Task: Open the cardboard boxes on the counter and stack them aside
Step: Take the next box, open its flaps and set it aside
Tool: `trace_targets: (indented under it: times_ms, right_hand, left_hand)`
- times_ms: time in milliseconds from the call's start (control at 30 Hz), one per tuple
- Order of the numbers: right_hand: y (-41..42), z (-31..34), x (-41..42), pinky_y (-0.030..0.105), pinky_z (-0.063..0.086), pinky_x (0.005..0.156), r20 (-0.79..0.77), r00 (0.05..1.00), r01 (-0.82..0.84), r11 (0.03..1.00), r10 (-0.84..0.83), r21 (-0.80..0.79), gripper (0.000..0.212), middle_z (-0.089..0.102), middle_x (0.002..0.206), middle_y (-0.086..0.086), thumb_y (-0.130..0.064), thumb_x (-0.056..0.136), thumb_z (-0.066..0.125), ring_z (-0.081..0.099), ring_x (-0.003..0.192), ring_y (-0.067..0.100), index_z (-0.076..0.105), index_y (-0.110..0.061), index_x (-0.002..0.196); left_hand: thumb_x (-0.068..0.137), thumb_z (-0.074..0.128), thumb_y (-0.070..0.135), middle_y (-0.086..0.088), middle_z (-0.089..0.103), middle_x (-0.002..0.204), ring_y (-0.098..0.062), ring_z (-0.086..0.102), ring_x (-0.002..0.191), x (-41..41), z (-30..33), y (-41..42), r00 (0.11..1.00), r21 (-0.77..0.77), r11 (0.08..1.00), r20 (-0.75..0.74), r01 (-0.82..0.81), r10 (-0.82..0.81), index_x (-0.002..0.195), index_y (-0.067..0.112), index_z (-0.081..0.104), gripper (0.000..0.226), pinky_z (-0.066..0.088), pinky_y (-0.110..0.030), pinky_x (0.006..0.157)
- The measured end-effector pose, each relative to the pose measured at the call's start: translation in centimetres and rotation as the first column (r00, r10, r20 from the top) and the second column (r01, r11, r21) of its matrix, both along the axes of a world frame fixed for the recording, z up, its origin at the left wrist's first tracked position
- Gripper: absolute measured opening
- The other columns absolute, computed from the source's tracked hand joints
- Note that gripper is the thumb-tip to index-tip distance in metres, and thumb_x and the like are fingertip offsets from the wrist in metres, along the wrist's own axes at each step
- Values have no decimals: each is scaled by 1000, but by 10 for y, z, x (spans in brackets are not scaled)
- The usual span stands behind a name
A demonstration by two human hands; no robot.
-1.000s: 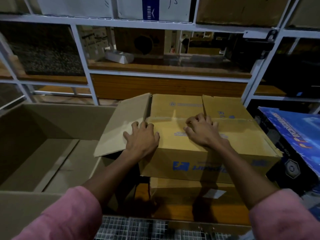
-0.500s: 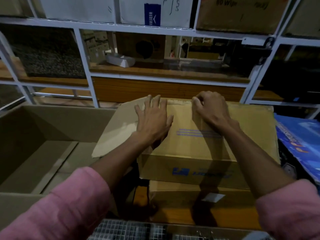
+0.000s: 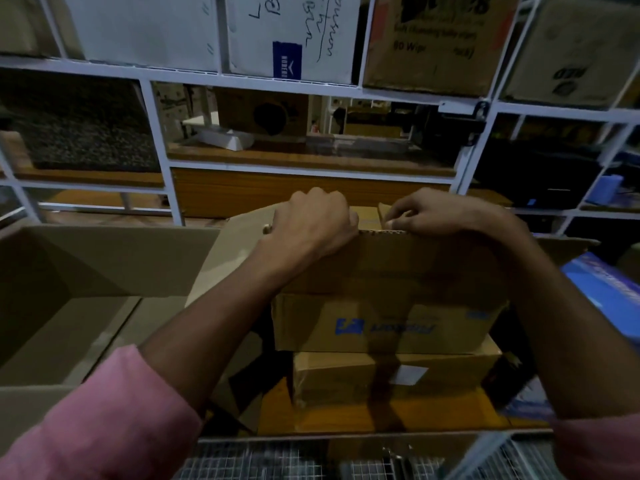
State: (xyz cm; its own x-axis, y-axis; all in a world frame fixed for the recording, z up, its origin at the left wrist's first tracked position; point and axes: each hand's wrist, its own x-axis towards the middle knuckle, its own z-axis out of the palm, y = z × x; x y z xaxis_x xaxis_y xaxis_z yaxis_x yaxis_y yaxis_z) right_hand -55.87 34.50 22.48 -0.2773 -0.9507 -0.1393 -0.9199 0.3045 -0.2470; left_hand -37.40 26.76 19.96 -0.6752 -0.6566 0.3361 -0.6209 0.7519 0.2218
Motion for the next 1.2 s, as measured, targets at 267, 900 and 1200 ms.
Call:
trace_targets:
  times_ms: [267,900,1200]
  right_hand:
    - [32,-38,22,33,39,89,85,996,12,997,-19,81,26,53,124,-5,-38,101,53,50,103,10,56,-34,127]
    - [13,-173,12,47,38,95,-76,994,64,986,-77,-156,51,67,113,8,-50,106,20,61,107,29,59,-20,116]
    - [-8,-185,-17,71,10,112,-95,930,339,928,-355,-153,86,-5,167,12,-78,91,14,10,151,42,19,-23,158]
  left_hand:
    - [102,40,41,0,54,81,-20,57,79,17,-21,28,973,208,976,198,73,-115,78,22,50,33,52,-40,77]
    - [100,52,41,0,68,107,-25,63,100,-25,-167,-8,982,93,991,153,100,-113,110,24,55,20,40,-45,93]
    - [99,52,42,6,65,104,-17,59,98,-28,-178,-13,991,79,992,80,98,-104,100,28,53,14,38,-44,93]
